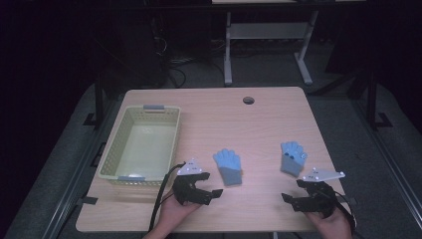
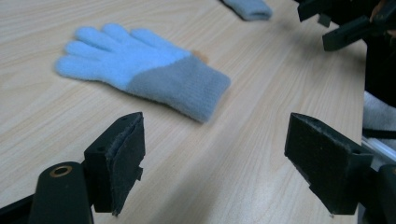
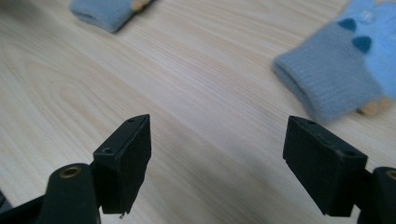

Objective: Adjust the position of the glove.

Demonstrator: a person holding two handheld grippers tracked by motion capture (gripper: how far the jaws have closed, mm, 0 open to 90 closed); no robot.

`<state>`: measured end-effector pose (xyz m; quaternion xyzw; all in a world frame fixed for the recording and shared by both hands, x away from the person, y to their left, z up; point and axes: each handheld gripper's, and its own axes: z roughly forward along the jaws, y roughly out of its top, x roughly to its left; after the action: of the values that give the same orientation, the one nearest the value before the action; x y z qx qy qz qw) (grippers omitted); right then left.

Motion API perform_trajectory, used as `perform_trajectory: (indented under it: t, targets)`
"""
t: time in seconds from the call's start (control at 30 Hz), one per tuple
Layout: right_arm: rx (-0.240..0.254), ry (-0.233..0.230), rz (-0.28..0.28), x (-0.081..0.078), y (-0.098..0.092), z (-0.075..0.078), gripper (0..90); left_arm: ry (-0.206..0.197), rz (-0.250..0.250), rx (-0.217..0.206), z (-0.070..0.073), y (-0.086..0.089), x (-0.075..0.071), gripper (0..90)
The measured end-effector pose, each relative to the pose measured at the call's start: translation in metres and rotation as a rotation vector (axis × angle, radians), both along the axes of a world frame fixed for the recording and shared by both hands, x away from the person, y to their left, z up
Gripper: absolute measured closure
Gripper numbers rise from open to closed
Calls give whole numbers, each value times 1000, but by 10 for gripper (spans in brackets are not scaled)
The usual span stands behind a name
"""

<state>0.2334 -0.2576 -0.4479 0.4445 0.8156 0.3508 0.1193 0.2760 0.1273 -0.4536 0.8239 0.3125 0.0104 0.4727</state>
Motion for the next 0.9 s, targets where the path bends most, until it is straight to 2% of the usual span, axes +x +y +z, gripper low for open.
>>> perform_trajectory:
  t: [0.13,0.23,0.3,0.37,0.57,0.73,0.9]
  targets:
    - [-2,-25,27,-1,4,4,234,-2,-8,-4,1,2,-1,199]
    - [1,-19,31,-1,6,8,232,-14,-19,-15,4,3,-2,199]
    - [20,-15,31,0,9,13,230,-13,-20,-26,3,3,-2,199]
    - [23,-12,27,1,10,16,226,-15,-19,-21,3,4,-3,198]
    - [9,0,37,12,13,27,225,-24,-10,-29,6,5,-4,198]
    - [-18,3,32,22,12,38,225,-10,1,-36,4,8,-3,198]
    - [-34,16,37,36,13,46,222,-25,0,-48,8,8,-5,198]
